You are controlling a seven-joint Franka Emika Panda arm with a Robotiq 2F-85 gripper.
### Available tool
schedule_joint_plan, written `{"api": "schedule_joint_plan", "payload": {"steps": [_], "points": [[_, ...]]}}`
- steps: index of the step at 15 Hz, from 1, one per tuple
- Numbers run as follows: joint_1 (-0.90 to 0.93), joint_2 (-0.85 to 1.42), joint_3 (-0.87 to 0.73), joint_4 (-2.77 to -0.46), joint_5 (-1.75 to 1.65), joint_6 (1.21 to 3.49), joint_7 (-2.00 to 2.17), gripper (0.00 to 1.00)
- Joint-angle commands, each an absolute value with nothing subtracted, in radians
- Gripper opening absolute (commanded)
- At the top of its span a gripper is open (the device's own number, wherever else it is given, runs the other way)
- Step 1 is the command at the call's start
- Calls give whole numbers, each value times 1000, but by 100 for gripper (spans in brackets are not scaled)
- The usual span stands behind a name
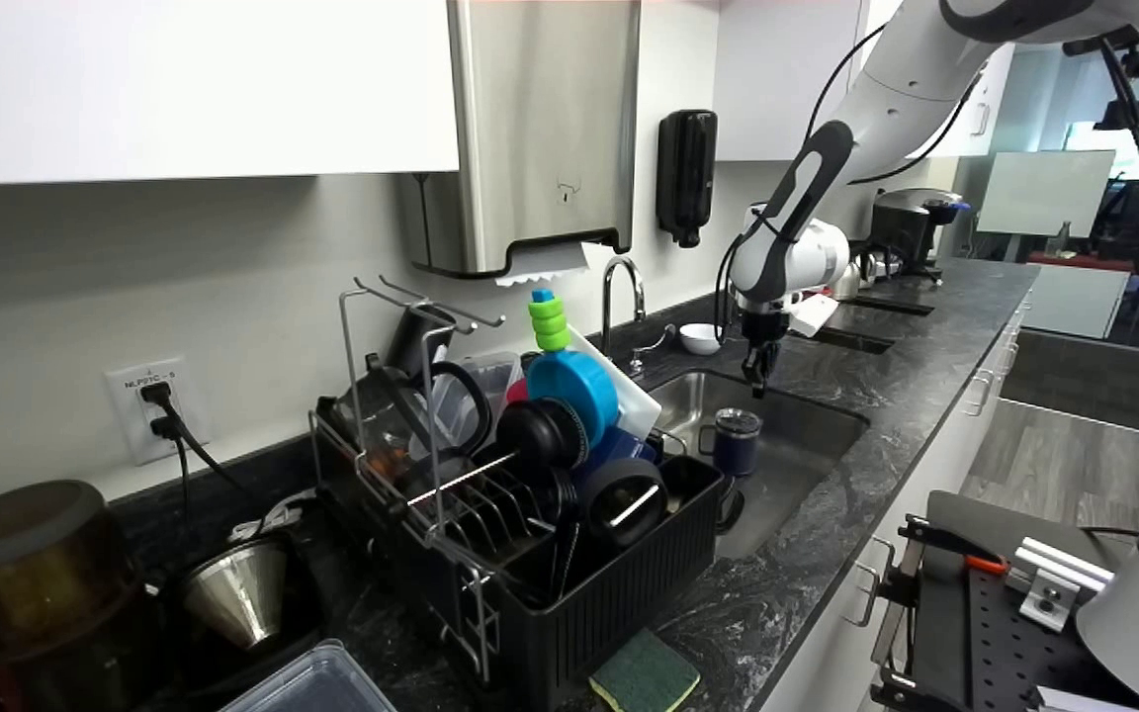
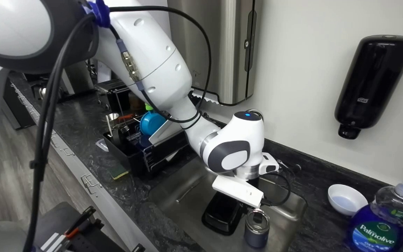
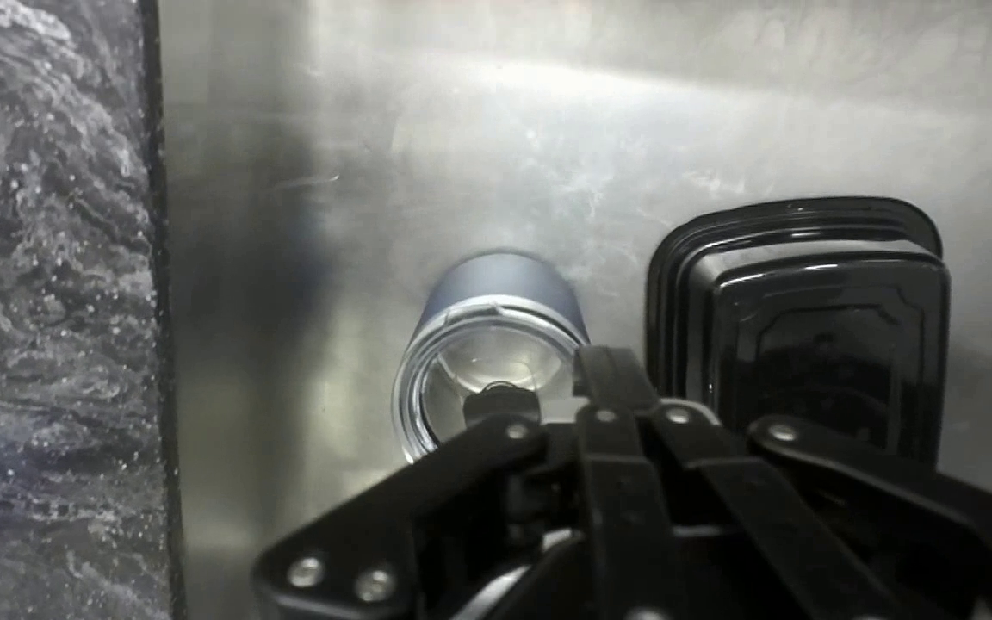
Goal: Take the lid and put it on the cup
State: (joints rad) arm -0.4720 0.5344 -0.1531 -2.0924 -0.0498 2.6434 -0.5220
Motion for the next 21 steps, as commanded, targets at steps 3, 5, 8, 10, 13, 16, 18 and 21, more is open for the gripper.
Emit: {"api": "schedule_joint_plan", "payload": {"steps": [3,5,8,10,13,16,18,21], "points": [[-523,599,-111,-1984,77,2543,-495,0],[-528,637,-108,-1932,98,2536,-485,0],[-534,700,-106,-1842,103,2511,-463,0],[-530,736,-109,-1790,96,2488,-447,0],[-530,784,-106,-1731,92,2472,-440,0],[-527,823,-101,-1699,87,2466,-438,0],[-529,843,-98,-1687,86,2472,-438,0],[-528,868,-101,-1681,80,2478,-436,0]]}}
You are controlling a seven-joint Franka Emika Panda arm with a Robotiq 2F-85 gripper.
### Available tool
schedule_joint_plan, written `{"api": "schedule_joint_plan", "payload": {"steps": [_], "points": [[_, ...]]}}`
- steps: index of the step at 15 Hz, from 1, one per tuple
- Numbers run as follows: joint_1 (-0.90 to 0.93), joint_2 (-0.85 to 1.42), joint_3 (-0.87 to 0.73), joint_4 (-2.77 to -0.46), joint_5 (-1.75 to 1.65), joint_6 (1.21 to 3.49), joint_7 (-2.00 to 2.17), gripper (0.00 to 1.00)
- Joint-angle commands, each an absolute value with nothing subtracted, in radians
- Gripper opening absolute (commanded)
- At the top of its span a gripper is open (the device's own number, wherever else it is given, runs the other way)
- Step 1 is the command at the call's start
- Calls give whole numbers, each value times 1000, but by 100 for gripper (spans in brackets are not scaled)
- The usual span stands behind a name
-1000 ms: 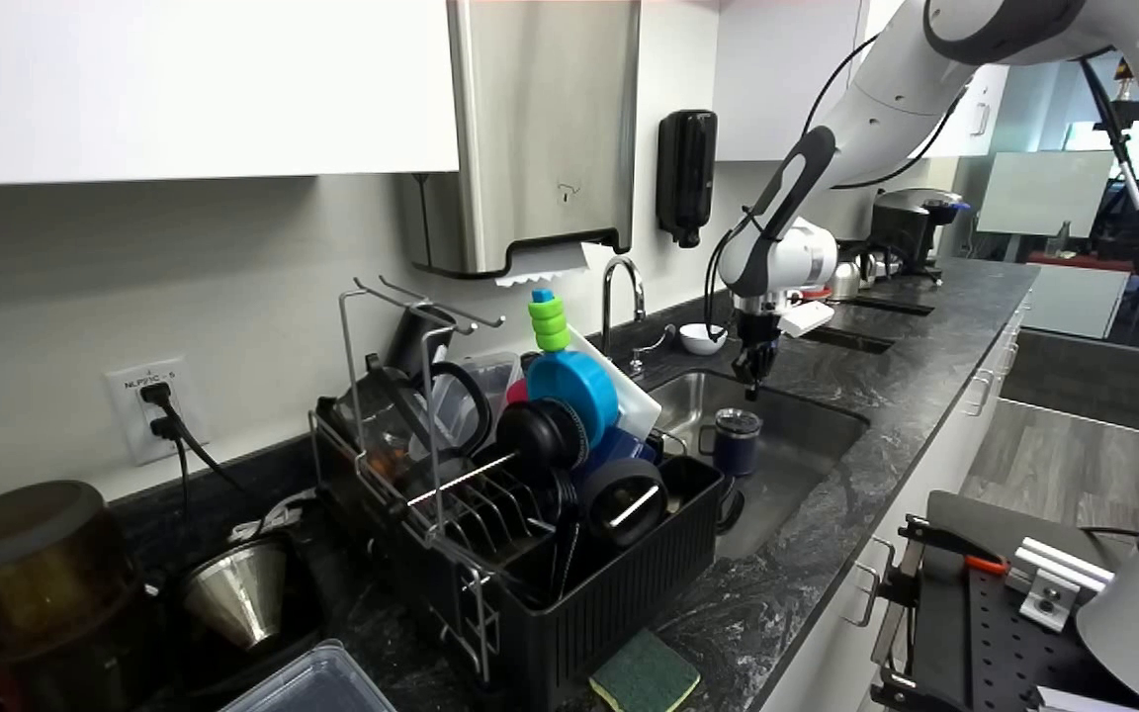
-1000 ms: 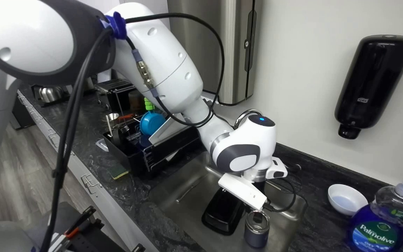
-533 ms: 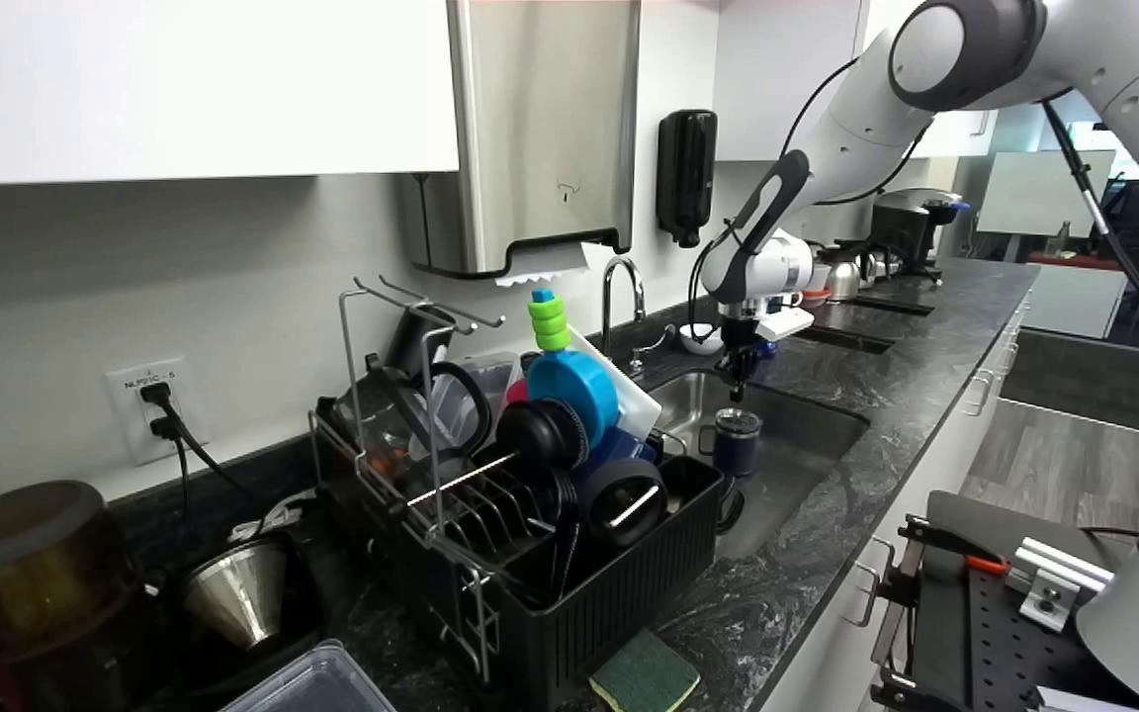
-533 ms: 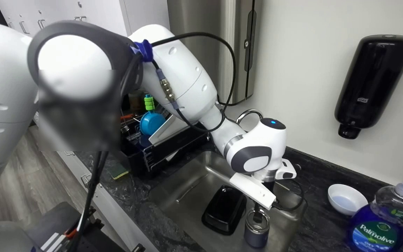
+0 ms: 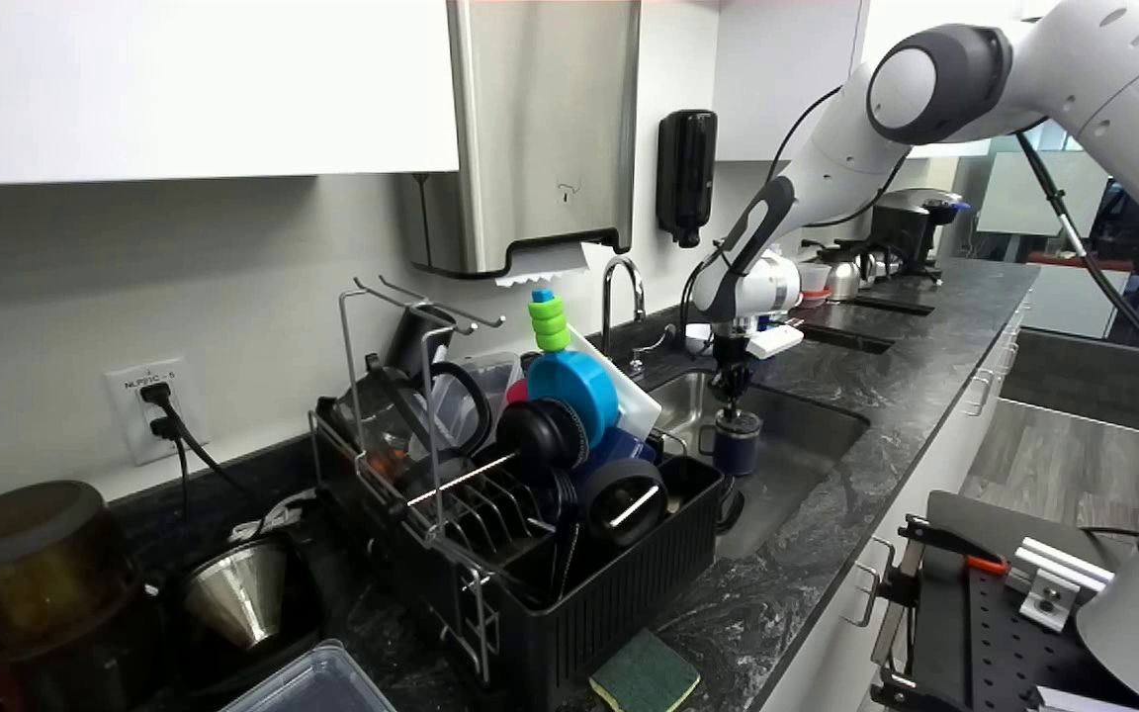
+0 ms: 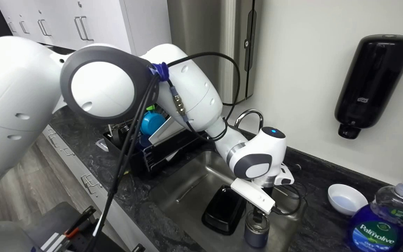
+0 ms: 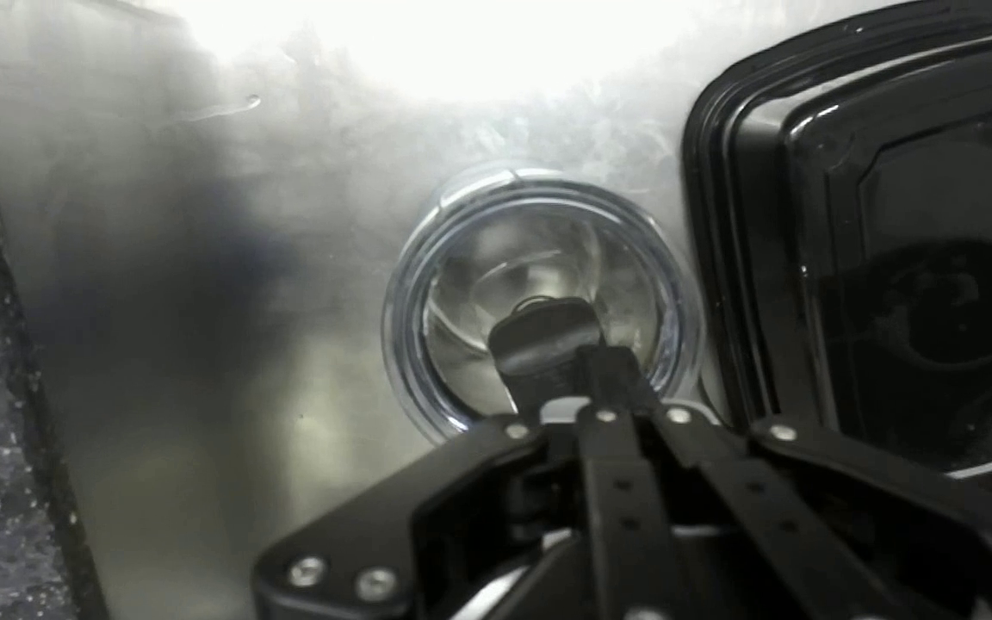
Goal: Take the lid and put it on the cup
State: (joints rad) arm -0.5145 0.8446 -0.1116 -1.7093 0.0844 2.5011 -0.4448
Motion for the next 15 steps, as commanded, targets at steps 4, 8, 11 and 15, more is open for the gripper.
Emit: {"api": "schedule_joint_plan", "payload": {"steps": [4,8,11,15], "points": [[-531,873,-99,-1695,79,2505,-443,0],[-530,876,-98,-1700,77,2519,-445,0],[-522,898,-106,-1687,72,2543,-433,0],[-510,956,-109,-1635,57,2536,-425,0]]}}
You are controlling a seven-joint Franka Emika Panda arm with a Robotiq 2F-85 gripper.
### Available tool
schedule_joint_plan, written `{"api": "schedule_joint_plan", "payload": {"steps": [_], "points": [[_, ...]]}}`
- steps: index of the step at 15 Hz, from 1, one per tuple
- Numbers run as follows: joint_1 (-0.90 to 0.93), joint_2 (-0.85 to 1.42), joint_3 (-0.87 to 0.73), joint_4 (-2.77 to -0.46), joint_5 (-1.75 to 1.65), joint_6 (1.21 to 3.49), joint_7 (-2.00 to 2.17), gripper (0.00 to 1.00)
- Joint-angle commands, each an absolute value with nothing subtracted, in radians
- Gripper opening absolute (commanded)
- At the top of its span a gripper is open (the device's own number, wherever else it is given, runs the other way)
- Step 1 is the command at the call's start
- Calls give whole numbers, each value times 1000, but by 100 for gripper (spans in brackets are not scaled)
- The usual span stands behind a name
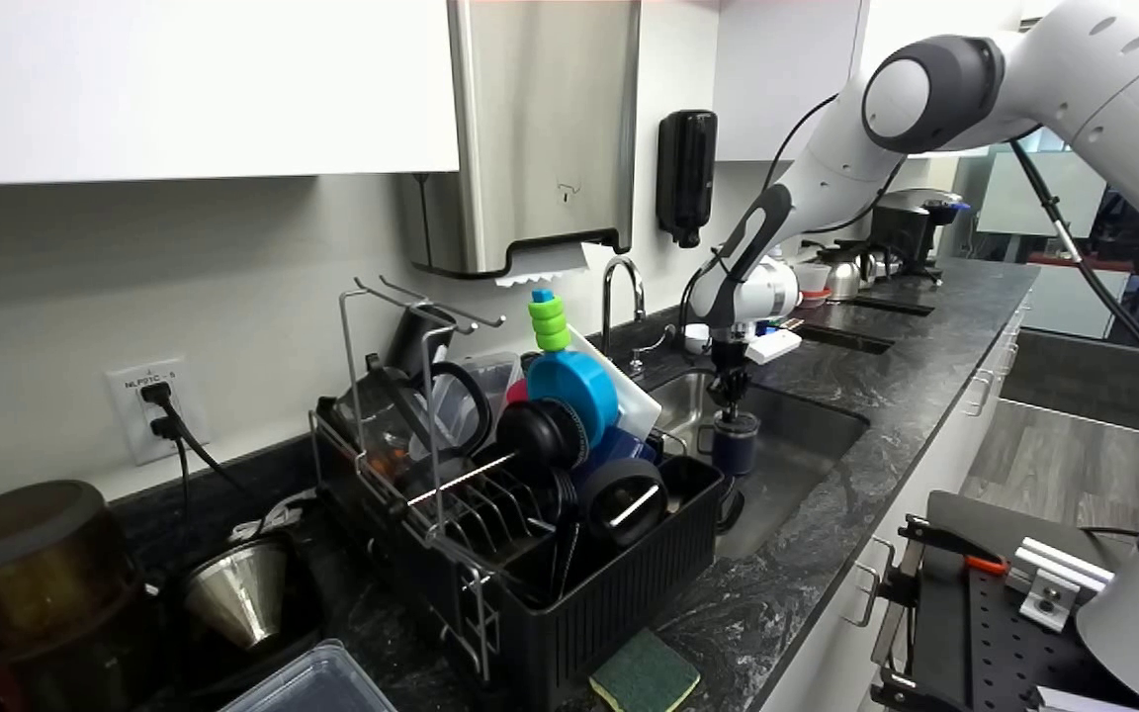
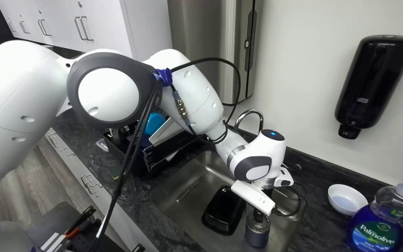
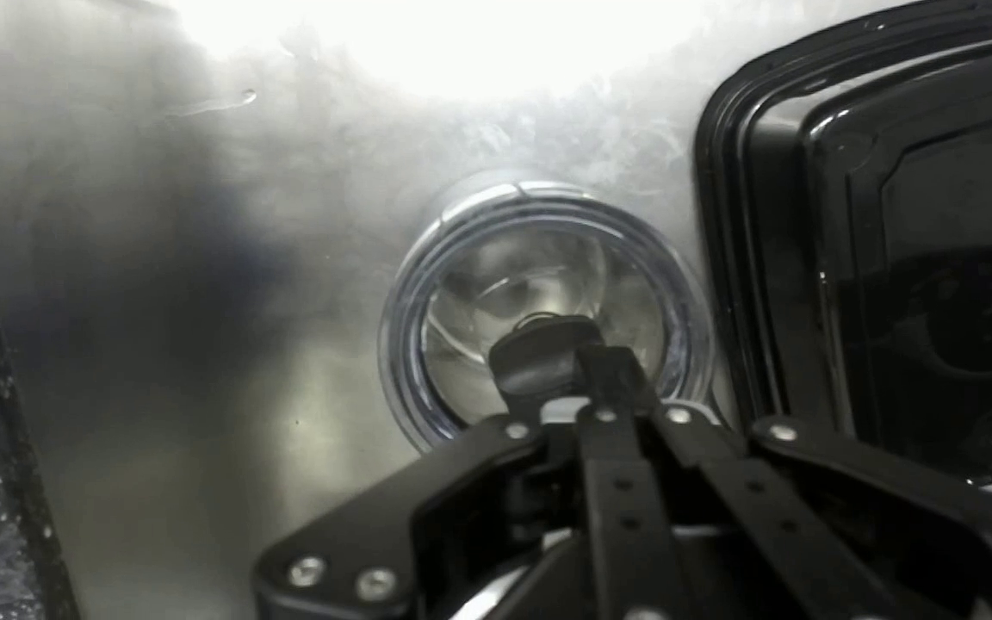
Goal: Take the lid and put it on the cup
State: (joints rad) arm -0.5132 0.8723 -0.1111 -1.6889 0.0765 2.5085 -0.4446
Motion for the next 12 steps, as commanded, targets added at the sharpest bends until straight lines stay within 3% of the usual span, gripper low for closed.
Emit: {"api": "schedule_joint_plan", "payload": {"steps": [1,12], "points": [[-509,957,-110,-1634,53,2539,-425,0],[-485,811,-133,-1797,11,2626,-422,0]]}}
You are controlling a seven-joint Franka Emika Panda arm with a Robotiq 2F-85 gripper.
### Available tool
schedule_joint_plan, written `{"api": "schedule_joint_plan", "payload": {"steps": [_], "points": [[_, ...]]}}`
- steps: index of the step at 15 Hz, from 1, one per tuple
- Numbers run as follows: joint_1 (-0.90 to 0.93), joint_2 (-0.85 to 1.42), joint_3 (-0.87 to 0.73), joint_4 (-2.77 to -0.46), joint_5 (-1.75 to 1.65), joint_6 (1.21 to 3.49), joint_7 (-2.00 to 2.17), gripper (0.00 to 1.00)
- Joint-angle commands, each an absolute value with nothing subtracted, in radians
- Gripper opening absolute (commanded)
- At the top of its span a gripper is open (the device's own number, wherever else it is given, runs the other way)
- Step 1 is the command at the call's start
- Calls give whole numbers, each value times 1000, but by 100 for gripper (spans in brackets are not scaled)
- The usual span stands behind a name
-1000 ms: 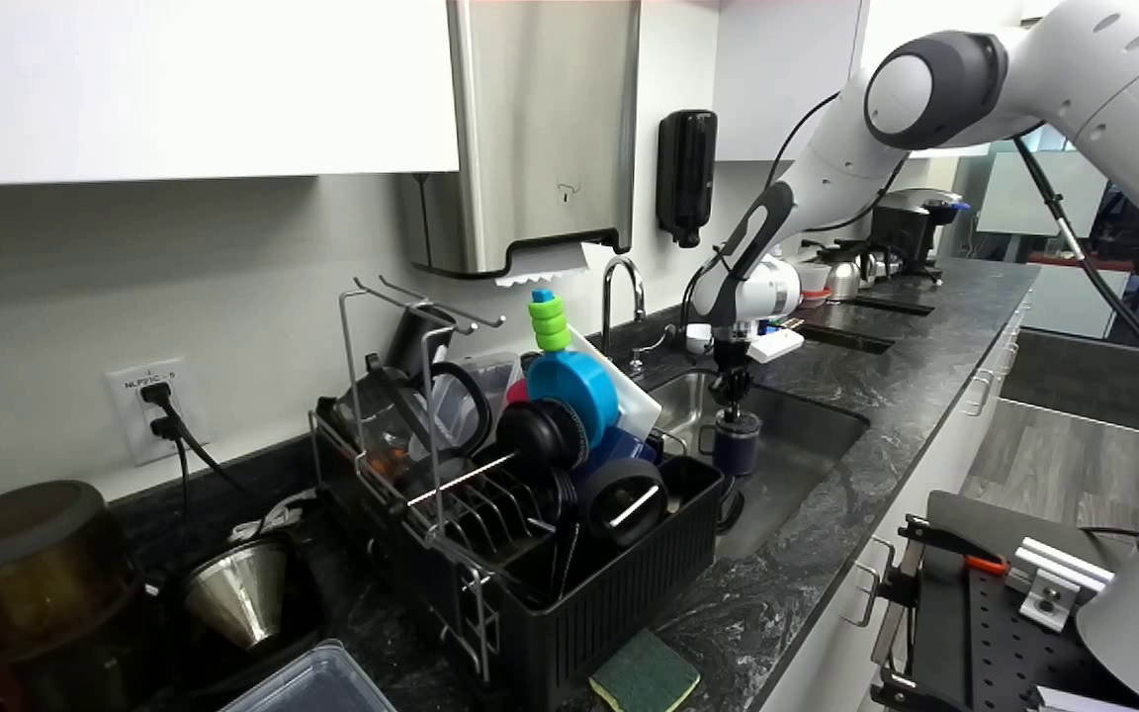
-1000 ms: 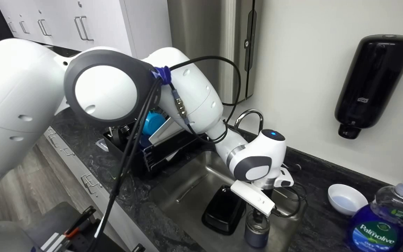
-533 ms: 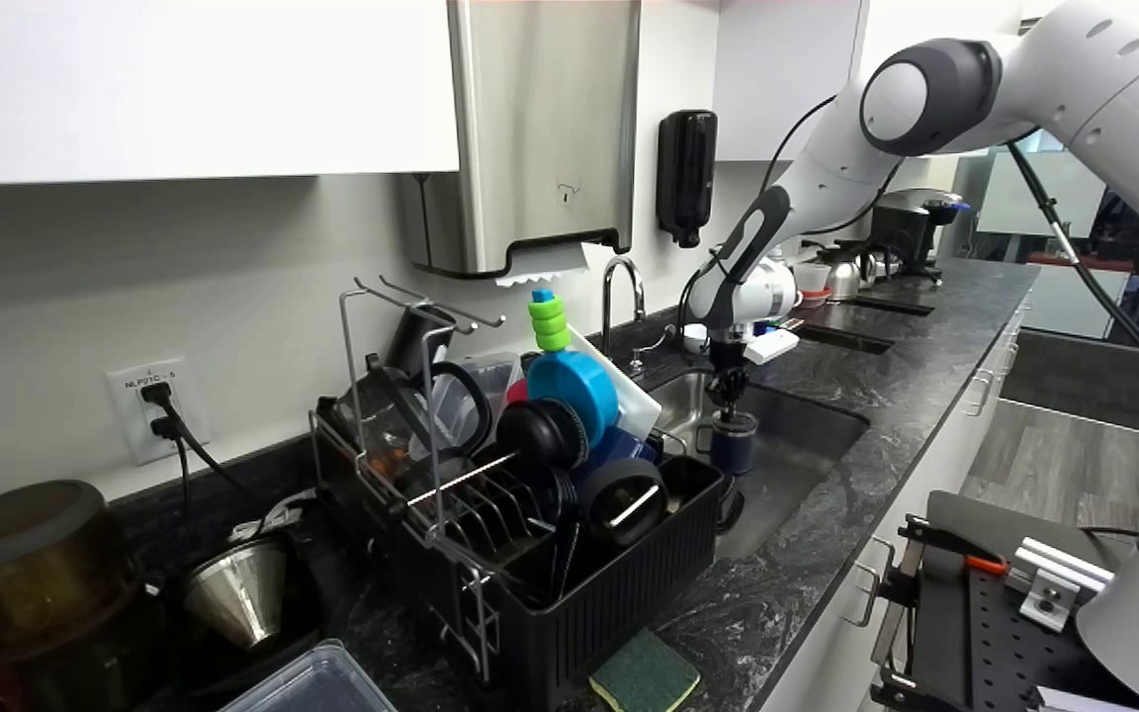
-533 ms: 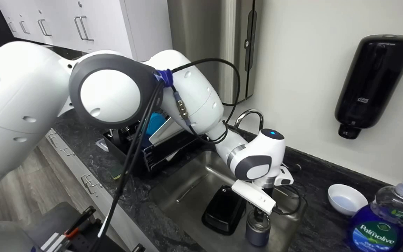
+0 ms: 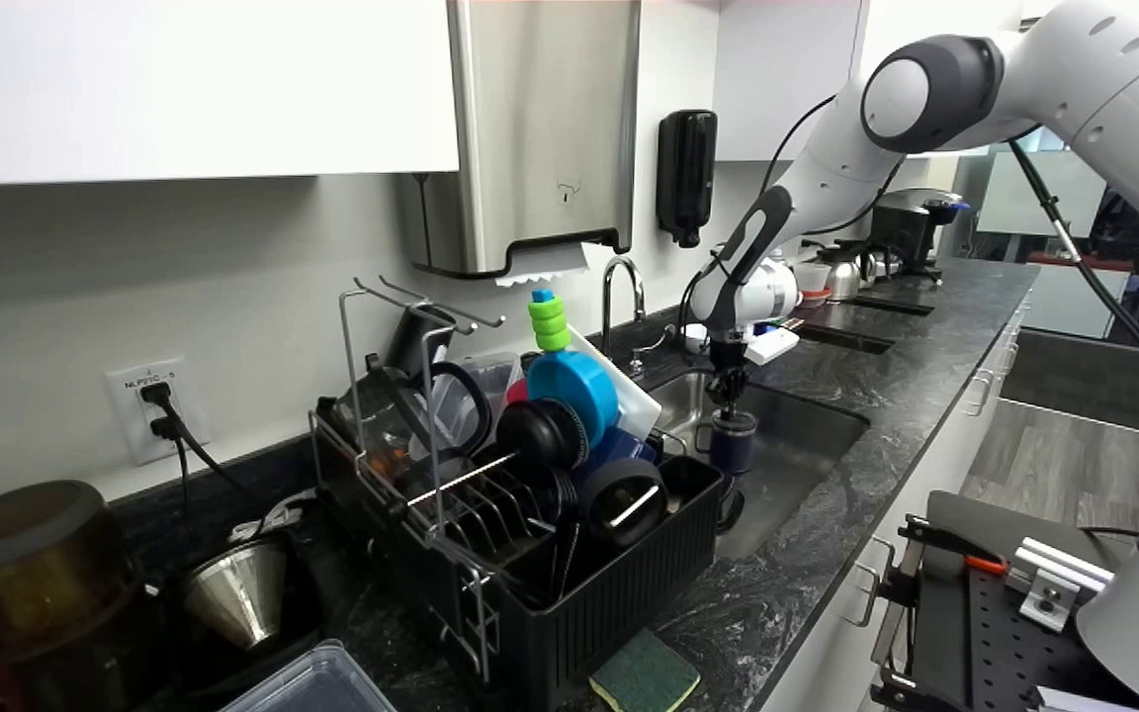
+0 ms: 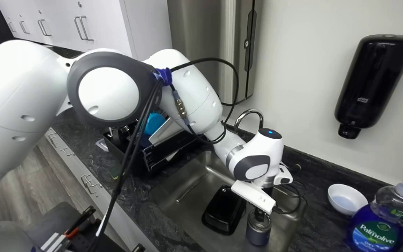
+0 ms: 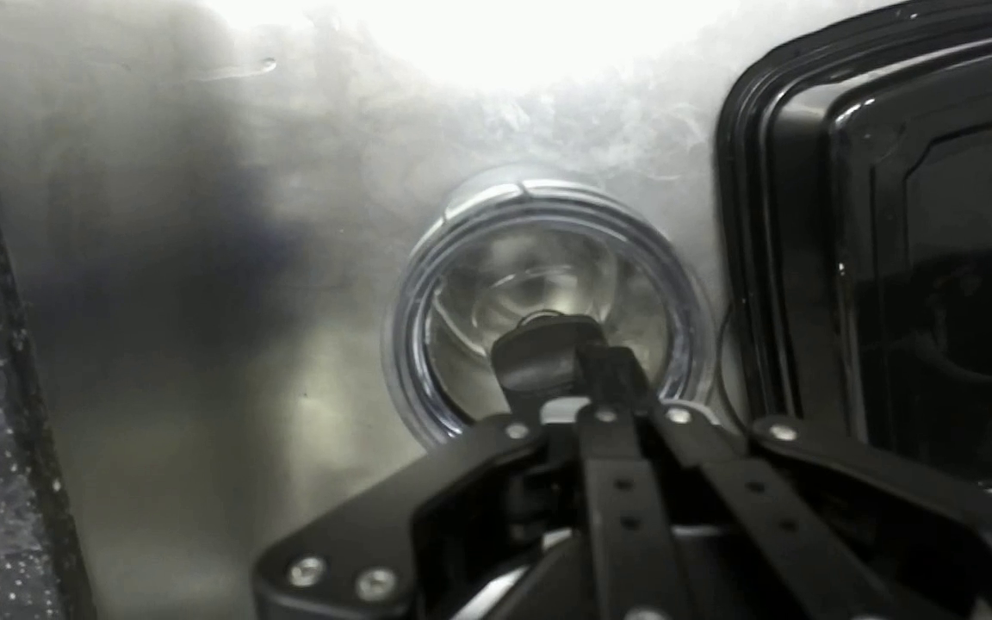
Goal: Take the lid and put it on the cup
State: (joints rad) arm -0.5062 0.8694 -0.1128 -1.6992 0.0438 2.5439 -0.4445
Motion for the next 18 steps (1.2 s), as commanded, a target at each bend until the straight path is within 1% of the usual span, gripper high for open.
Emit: {"api": "schedule_joint_plan", "payload": {"steps": [1,10,18], "points": [[-478,796,-140,-1823,-1,2651,-417,0],[-394,638,-210,-2039,-128,2830,-340,0],[-398,667,-189,-2034,-132,2823,-344,0]]}}
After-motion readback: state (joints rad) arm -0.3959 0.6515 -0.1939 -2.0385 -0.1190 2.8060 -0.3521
